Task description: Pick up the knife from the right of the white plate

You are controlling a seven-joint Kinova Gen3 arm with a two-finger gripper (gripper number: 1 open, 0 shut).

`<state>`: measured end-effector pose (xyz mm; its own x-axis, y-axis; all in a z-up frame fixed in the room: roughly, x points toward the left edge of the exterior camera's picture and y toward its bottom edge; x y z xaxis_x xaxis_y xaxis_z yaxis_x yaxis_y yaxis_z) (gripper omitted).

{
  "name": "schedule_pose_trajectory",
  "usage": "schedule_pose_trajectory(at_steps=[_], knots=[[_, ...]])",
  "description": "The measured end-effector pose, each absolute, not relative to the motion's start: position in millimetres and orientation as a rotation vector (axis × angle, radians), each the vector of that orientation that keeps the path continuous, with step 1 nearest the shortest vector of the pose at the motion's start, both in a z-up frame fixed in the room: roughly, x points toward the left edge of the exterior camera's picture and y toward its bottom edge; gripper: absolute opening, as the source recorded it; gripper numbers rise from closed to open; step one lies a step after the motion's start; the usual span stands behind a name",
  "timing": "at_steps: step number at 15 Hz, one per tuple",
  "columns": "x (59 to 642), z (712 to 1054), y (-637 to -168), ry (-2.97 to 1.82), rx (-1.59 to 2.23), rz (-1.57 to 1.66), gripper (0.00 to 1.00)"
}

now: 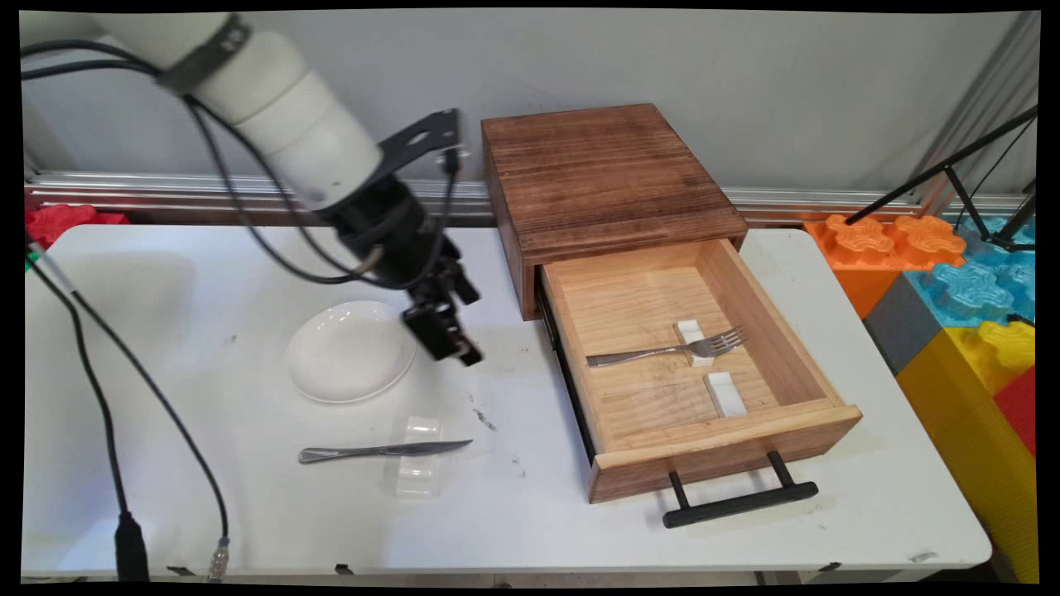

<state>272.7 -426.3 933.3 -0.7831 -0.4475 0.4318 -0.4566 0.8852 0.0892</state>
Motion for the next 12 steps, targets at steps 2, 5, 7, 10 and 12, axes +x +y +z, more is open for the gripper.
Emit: schedule_pose_trajectory(at_steps=[2, 5, 7, 10, 12], knots=[[291, 932, -415, -2.627, 0.66, 0.035, 1.0], [314, 924, -400, -2.658, 0.65, 0.052, 1.0], [324, 919, -394, -2.67, 0.645, 0.062, 1.0], [337, 910, -383, -2.687, 0.637, 0.071, 1.0], [345, 900, -375, -2.701, 0.633, 0.077, 1.0]])
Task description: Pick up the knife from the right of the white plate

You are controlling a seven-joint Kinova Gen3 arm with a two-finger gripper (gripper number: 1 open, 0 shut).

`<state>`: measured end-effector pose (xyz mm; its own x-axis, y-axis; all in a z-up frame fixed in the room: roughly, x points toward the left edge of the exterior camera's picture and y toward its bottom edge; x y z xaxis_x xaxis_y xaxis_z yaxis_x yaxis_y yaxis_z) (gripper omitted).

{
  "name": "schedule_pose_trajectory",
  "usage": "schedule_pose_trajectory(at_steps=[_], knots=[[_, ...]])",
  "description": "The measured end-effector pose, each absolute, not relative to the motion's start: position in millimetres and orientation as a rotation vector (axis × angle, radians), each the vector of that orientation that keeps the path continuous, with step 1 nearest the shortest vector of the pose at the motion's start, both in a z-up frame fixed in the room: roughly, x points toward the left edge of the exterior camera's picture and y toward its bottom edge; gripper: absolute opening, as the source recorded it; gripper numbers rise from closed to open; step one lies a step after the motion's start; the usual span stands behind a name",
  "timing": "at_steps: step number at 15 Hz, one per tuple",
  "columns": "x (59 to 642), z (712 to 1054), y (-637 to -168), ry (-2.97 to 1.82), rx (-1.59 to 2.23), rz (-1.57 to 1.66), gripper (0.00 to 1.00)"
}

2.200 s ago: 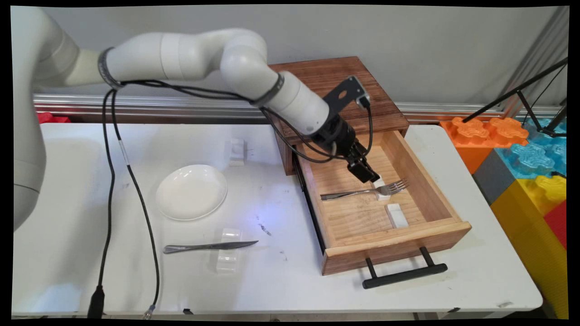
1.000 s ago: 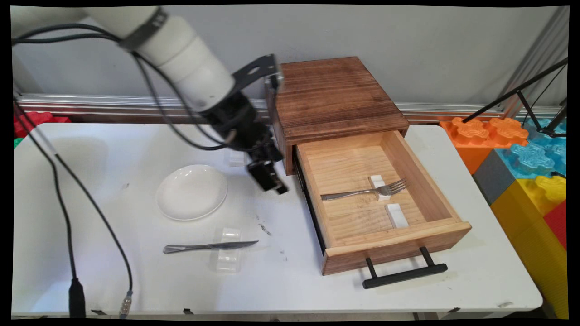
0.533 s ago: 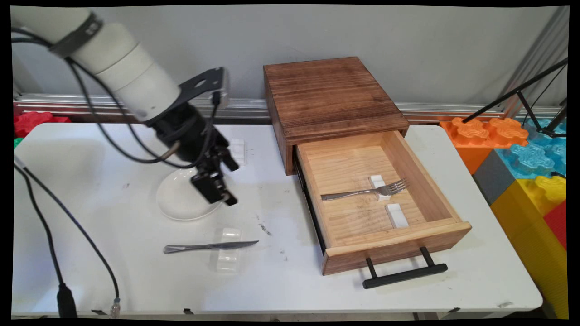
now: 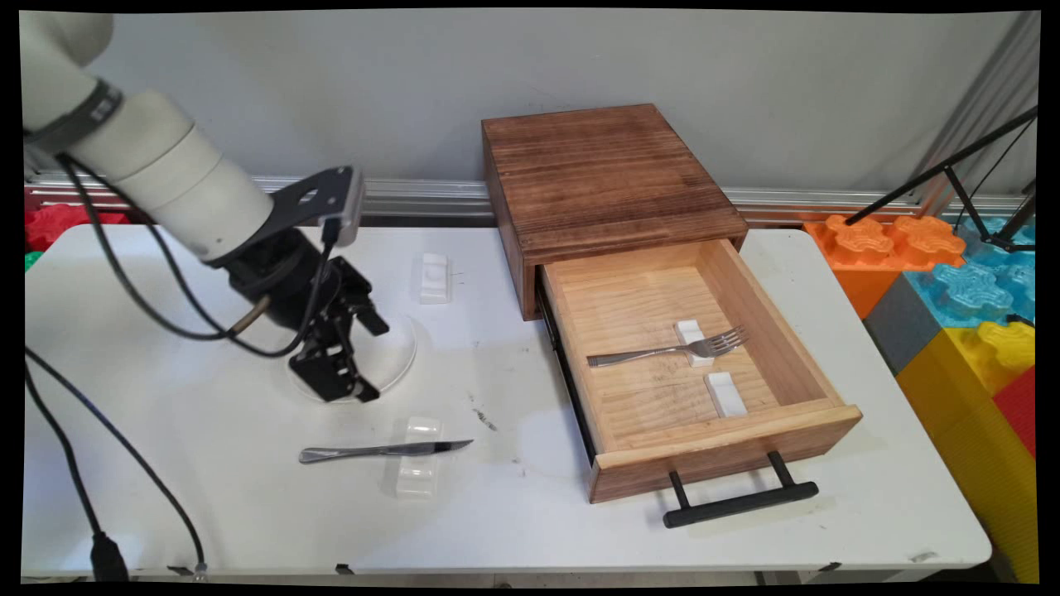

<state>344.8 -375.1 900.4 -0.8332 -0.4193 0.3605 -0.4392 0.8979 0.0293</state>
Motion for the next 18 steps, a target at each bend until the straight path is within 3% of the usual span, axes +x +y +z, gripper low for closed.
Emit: schedule_pose_trajectory(at_steps=[18], knots=[[351, 809, -337, -2.746, 0.595, 0.101, 1.0]])
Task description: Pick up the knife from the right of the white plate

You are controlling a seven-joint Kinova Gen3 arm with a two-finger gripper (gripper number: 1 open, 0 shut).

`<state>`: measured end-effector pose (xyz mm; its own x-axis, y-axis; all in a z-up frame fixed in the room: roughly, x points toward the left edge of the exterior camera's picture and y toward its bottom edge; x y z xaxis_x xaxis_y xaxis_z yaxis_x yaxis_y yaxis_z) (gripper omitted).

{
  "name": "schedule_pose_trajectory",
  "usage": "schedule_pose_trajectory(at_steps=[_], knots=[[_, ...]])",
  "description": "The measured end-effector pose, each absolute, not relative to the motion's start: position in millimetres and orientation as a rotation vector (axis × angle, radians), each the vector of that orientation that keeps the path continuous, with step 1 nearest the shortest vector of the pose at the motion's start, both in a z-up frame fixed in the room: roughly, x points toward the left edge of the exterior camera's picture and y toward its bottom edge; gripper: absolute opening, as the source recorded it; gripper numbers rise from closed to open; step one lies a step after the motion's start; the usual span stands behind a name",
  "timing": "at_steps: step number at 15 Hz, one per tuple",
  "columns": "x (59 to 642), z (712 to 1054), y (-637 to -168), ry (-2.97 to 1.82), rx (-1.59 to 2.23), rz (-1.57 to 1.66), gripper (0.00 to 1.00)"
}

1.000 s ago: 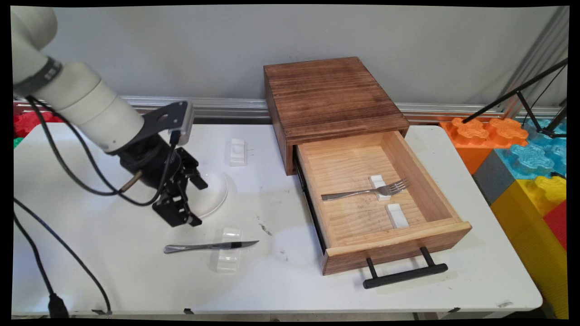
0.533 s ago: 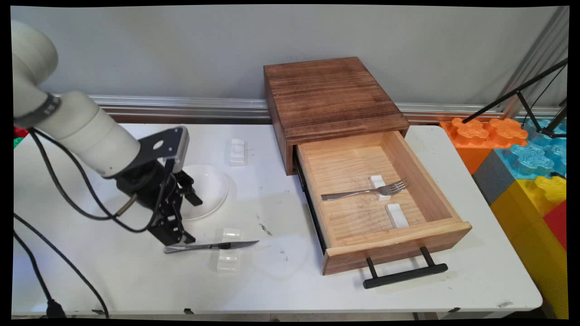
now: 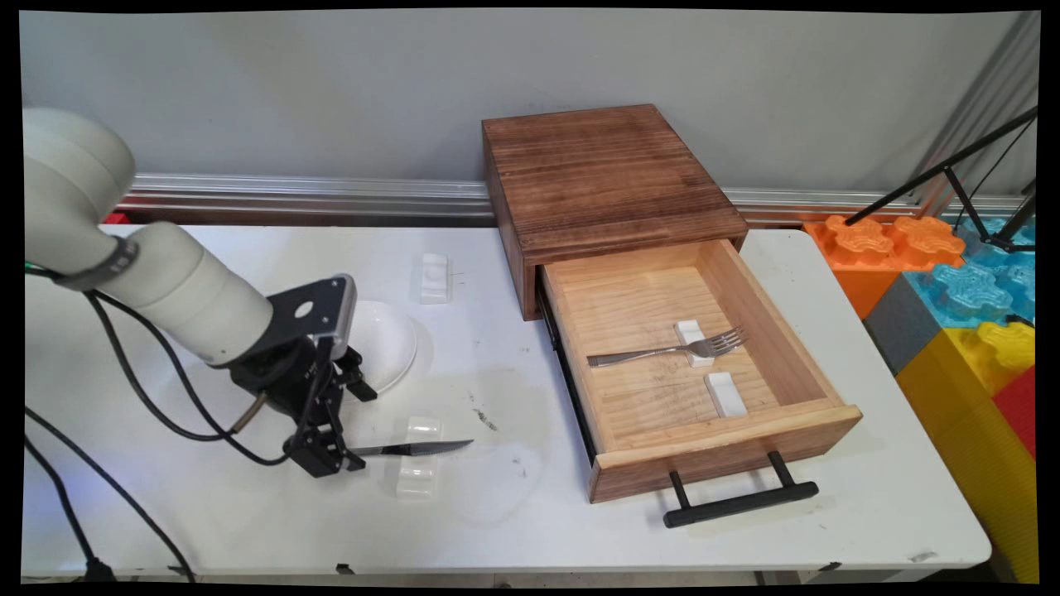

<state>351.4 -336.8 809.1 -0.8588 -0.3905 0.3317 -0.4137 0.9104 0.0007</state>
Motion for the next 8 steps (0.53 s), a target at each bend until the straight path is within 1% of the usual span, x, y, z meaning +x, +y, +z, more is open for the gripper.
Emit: schedule_pose_trajectory(at_steps=[8], knots=[[347, 781, -338, -2.745, 0.57, 0.119, 1.0]])
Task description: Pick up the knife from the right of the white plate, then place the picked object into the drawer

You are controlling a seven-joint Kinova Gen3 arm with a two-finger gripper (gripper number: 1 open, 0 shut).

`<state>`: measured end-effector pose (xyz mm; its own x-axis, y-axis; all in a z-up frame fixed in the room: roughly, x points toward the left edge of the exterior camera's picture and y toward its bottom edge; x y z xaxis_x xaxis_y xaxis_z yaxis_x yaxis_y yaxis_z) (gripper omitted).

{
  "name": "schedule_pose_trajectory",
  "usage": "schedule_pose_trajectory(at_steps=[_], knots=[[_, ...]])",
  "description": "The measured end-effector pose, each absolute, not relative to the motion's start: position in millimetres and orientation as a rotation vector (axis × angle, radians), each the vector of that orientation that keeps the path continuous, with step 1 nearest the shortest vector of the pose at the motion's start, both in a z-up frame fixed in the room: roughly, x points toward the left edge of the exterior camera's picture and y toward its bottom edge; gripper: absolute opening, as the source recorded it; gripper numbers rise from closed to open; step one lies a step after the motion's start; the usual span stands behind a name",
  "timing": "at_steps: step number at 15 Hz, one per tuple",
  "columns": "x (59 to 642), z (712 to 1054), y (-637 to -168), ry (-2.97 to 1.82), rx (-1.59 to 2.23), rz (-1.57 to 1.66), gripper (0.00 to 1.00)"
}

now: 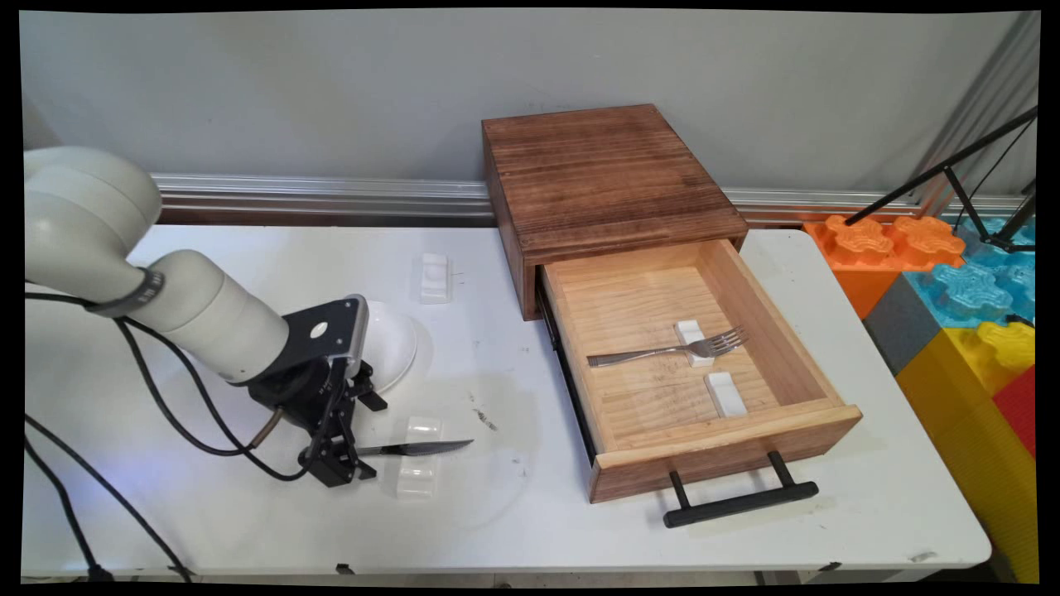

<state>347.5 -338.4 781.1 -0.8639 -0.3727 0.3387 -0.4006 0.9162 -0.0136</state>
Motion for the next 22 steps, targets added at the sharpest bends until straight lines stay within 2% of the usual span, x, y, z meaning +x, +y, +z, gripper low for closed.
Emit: schedule_pose_trajectory(at_steps=[7, 8, 17, 22], knots=[[346, 768, -341, -2.741, 0.554, 0.131, 1.0], [346, 767, -341, -2.742, 0.551, 0.132, 0.0], [354, 768, -339, -2.754, 0.539, 0.122, 0.0], [358, 781, -344, -2.75, 0.539, 0.131, 0.0]])
